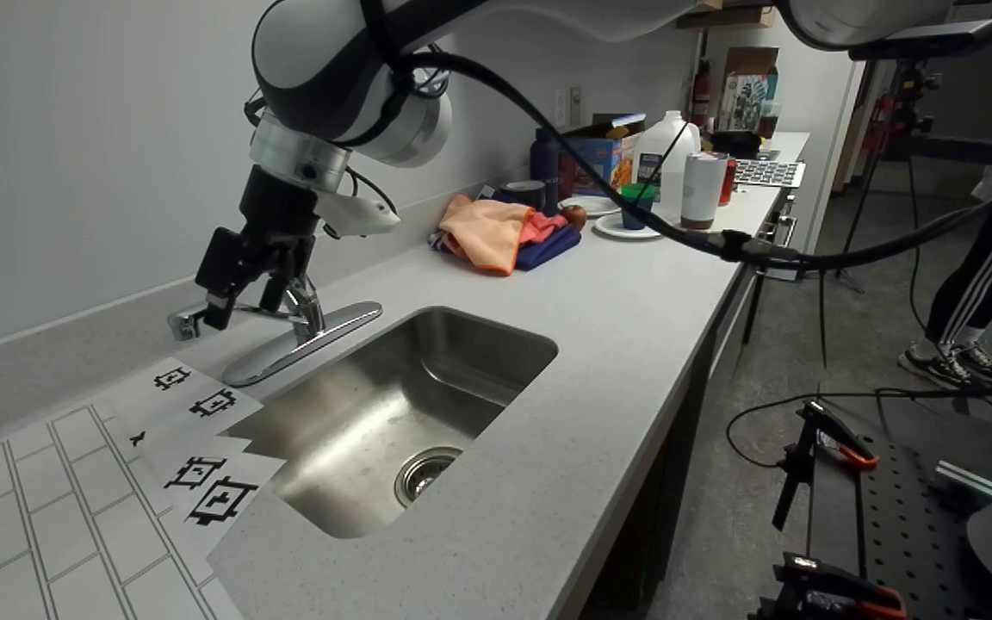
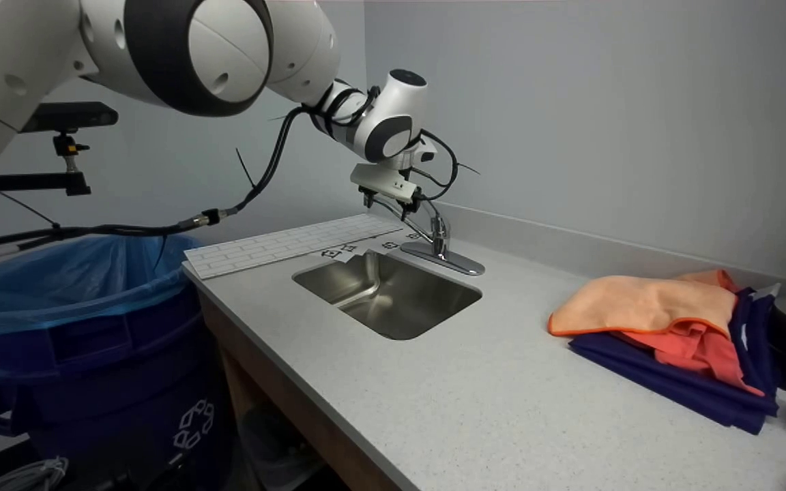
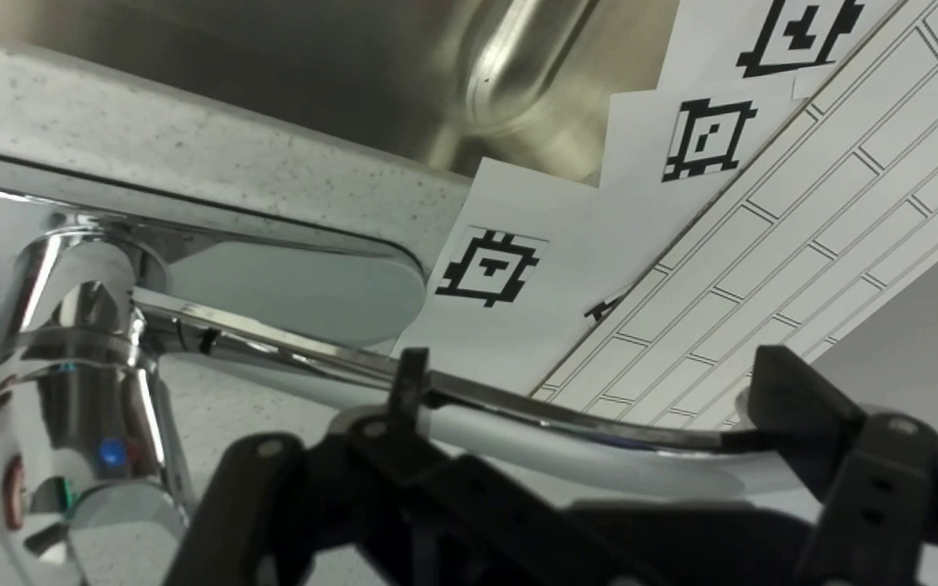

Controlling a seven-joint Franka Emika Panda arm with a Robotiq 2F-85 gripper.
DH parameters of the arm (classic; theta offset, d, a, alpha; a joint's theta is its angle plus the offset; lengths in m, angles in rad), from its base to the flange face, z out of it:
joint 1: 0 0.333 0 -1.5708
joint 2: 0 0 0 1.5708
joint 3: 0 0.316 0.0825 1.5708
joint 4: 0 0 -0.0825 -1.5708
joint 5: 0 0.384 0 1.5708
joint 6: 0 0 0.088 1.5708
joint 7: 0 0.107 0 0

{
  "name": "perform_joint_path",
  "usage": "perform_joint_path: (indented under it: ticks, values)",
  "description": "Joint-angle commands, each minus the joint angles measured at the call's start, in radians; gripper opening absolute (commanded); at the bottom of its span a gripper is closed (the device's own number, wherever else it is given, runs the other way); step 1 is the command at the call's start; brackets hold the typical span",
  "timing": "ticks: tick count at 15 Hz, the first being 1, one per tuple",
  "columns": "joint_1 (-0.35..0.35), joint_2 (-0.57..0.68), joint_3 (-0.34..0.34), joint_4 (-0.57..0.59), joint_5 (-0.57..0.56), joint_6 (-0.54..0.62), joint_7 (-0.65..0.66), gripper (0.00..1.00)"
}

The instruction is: Move the tap nozzle to the left

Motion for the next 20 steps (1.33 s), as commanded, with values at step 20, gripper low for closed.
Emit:
perform_joint_path:
  ticks: [20]
  values:
    - [-0.022, -0.195, -0.025, -0.056, 0.076, -0.284, 0.098, 1.00]
